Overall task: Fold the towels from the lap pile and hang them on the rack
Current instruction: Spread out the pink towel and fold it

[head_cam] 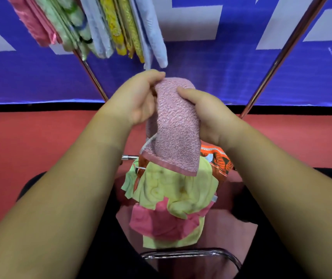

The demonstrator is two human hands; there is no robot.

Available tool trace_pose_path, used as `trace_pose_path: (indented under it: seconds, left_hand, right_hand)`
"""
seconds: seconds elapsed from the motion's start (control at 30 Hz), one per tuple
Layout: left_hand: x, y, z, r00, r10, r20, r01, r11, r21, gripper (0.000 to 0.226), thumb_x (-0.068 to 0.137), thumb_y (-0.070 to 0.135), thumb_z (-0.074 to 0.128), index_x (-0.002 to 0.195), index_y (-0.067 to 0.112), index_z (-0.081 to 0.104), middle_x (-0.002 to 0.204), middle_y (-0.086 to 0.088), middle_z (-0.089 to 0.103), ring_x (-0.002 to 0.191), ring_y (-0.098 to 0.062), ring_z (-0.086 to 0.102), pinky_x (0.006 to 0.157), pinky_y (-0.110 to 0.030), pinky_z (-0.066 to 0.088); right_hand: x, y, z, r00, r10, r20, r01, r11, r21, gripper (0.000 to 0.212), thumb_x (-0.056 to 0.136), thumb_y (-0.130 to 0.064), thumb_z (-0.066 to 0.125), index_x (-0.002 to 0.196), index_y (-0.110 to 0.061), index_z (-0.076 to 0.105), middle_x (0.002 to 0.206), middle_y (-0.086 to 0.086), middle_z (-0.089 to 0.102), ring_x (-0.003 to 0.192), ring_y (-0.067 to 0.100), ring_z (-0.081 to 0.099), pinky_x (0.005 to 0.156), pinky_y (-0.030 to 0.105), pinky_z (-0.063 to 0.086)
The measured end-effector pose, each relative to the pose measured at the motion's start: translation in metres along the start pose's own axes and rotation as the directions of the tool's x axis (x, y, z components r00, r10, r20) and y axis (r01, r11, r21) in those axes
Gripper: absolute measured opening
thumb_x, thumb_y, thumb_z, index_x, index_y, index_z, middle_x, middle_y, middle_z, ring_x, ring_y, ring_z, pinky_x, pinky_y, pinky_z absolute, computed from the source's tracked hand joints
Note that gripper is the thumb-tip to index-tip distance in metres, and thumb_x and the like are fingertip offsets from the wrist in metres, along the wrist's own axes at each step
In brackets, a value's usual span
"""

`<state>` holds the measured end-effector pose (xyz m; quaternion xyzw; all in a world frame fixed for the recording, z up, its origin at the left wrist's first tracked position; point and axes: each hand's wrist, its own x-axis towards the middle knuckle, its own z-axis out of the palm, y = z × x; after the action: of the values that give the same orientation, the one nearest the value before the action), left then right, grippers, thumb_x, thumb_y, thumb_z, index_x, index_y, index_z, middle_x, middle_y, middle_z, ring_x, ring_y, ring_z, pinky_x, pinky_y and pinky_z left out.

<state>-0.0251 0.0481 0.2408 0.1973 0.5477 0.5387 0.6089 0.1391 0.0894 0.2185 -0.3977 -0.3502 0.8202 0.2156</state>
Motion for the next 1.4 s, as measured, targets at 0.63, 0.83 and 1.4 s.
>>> trace_pose_path:
  seconds: [0.63,0.83,1.4]
  left_hand:
    - [-0.021,-0.076,-0.003,0.844,0.420,0.333,-0.428,0.155,0.890,0.123,0.078,0.040,0.093,0.170,0.019,0.014,0.170,0.001,0.028,0.152,-0.010,0.035,0.123,-0.033,0.035]
    - [-0.011,-0.073,0.009,0.676,0.716,0.173,-0.506,0.281,0.815,0.060,0.091,0.006,0.060,0.149,0.017,0.061,0.141,-0.002,0.068,0.129,-0.014,0.064,0.110,-0.036,0.050]
    - [-0.050,0.002,0.009,0.765,0.644,0.015,-0.544,0.633,0.551,0.043,0.082,-0.018,0.034,0.085,0.011,0.065,0.065,0.008,0.066,0.054,-0.010,0.063,0.056,-0.023,0.047]
  right_hand:
    - [0.002,-0.030,-0.034,0.958,0.014,-0.286,0.170,0.777,0.606,0.036,0.102,0.009,0.030,0.123,0.027,0.053,0.106,0.034,0.067,0.093,0.044,0.071,0.073,0.056,0.064]
    - [0.000,-0.034,-0.041,0.945,-0.034,-0.325,0.241,0.742,0.625,0.036,0.104,0.008,0.033,0.098,0.023,0.066,0.099,0.027,0.075,0.087,0.036,0.078,0.092,0.050,0.061]
    - [0.003,-0.017,-0.045,0.916,0.004,-0.400,0.248,0.779,0.576,0.011,0.101,0.001,0.067,0.111,0.001,0.070,0.079,0.012,0.075,0.063,0.022,0.076,0.057,0.029,0.062]
